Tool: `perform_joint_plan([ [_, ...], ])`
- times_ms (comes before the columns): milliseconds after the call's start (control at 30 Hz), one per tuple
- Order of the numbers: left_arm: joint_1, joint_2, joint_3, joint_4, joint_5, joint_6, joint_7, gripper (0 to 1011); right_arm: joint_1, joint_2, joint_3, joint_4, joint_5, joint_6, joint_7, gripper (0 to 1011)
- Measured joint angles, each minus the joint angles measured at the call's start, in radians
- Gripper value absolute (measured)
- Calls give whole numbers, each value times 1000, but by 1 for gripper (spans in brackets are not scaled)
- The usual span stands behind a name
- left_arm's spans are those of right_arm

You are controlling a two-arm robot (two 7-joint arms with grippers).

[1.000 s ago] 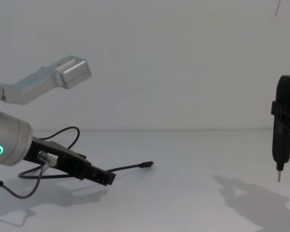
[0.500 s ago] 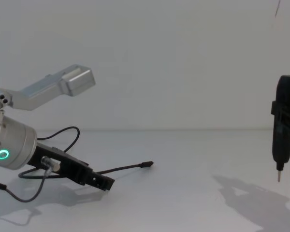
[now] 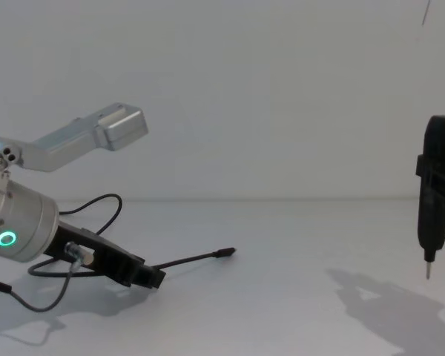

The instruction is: Pick up the data cable with the one hand.

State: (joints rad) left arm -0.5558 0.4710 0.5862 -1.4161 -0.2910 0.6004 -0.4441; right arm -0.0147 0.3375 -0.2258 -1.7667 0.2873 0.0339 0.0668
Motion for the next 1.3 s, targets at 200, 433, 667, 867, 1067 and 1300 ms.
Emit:
perform_joint_plan([
  [200, -1, -1, 1, 2, 1, 1, -1, 282, 0, 0, 0, 0, 0, 0, 0, 283],
  [433, -2, -1, 1, 3, 2, 1, -1, 56, 0, 0, 0, 0, 0, 0, 0, 284],
  [667, 21, 14, -7, -30, 5, -3, 3, 43, 0, 0, 0, 0, 0, 0, 0, 283],
  [867, 64, 50, -22, -94, 10, -28, 9, 42, -3, 0, 5, -1, 1, -5, 5, 284],
  [1067, 109, 96, -38, -166, 12, -67, -3, 42, -7, -1, 16, -7, 22, -17, 26, 283],
  [1300, 152, 151, -50, -236, 11, -125, -44, 42, -12, -10, 37, -15, 77, -29, 66, 283],
])
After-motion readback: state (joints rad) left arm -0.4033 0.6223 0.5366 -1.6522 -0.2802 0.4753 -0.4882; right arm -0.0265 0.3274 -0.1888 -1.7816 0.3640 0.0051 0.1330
